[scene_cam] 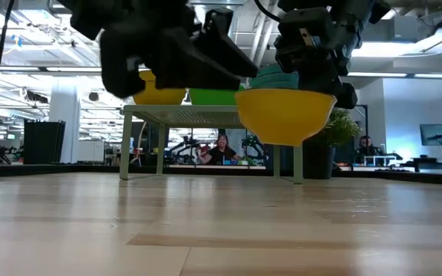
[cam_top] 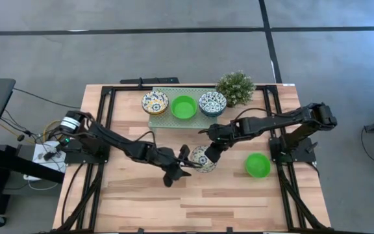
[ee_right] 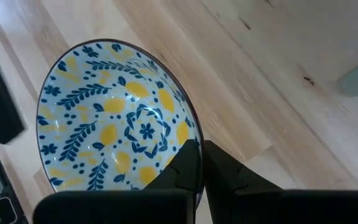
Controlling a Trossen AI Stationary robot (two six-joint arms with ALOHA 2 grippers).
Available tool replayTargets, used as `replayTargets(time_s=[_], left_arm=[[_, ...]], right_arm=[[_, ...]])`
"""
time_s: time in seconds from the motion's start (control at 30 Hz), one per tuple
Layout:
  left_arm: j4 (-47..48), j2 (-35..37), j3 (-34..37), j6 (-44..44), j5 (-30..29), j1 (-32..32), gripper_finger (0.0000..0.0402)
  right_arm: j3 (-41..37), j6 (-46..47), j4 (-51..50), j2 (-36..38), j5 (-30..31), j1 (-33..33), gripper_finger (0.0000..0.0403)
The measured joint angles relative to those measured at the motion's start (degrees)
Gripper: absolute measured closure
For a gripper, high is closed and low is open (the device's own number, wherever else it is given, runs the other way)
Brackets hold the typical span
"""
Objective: Pick & Place Mini bowls
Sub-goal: Stack the yellow and white bowl on top of the yellow and white bowl on the shelf
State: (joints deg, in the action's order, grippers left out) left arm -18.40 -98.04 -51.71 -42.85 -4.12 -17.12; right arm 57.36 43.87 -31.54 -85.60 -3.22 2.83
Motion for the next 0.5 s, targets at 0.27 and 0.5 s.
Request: replayTargets(time_s=[0.27, 0.5], left_arm=[[-0.1, -1.4, -0.4, -2.4, -2.3, 1.5, 0.0238], [0.4, -1.4, -0.4, -2.5, -1.4, 2.5, 0.0288]], right_arm=[[0.0, 3.1, 1.6, 0.0, -4.4, 0.0, 0.039], [0.0, 4.3, 3.3, 0.0, -5.3, -0.1, 0.0383]])
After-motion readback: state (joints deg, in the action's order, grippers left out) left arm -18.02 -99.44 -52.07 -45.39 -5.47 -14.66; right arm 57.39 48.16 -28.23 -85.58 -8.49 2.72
